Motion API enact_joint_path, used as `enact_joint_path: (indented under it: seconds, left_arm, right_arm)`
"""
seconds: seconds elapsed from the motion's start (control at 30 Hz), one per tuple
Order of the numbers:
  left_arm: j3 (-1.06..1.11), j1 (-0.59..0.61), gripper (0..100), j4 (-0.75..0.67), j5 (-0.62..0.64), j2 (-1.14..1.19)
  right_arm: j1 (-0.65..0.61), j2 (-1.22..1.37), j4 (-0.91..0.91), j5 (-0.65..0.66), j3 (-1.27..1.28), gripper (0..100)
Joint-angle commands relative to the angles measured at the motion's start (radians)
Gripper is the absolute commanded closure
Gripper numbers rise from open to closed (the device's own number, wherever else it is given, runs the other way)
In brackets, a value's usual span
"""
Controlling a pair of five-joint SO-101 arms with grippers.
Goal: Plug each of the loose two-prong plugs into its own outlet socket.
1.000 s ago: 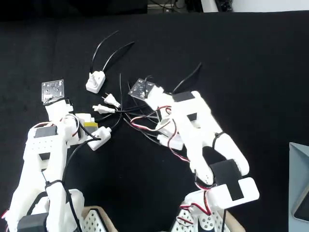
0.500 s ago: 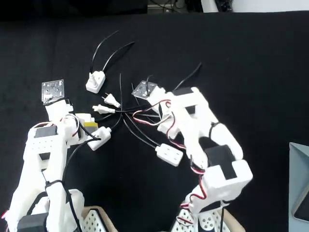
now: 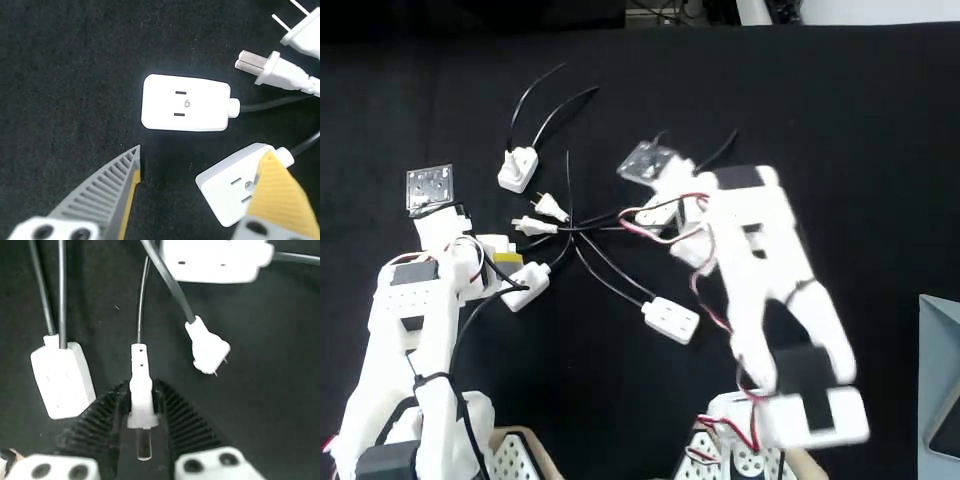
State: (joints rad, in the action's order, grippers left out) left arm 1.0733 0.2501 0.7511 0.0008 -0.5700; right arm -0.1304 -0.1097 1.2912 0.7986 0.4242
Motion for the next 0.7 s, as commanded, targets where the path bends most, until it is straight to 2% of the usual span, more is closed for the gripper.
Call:
enact_joint_path:
  seconds: [0.0,0.17,0.4,0.53,0.67]
  left_arm:
    - [-0.002,0.002,65,-0.015,0.005,-0.014]
    - [-0.002,0.002,65,-0.015,0.005,-0.014]
    - [-0.002,0.002,65,-0.015,0.005,-0.014]
    - [-0.002,0.002,65,-0.015,0.005,-0.015]
    - [-0.002,0.001,65,-0.015,0.005,-0.018]
  right_arm:
    - [0.035,-0.142,0.064,-0.061,-0.051,98.5]
    - [0.021,-0.272,0.137,-0.203,-0.05,98.6]
    - [-0.028,-0.576,0.137,-0.302,-0.016,98.7]
    - [-0.121,-0.785,0.133,-0.341,0.042,98.7]
    - [-0.216,-0.96,0.032,-0.422,0.174,98.7]
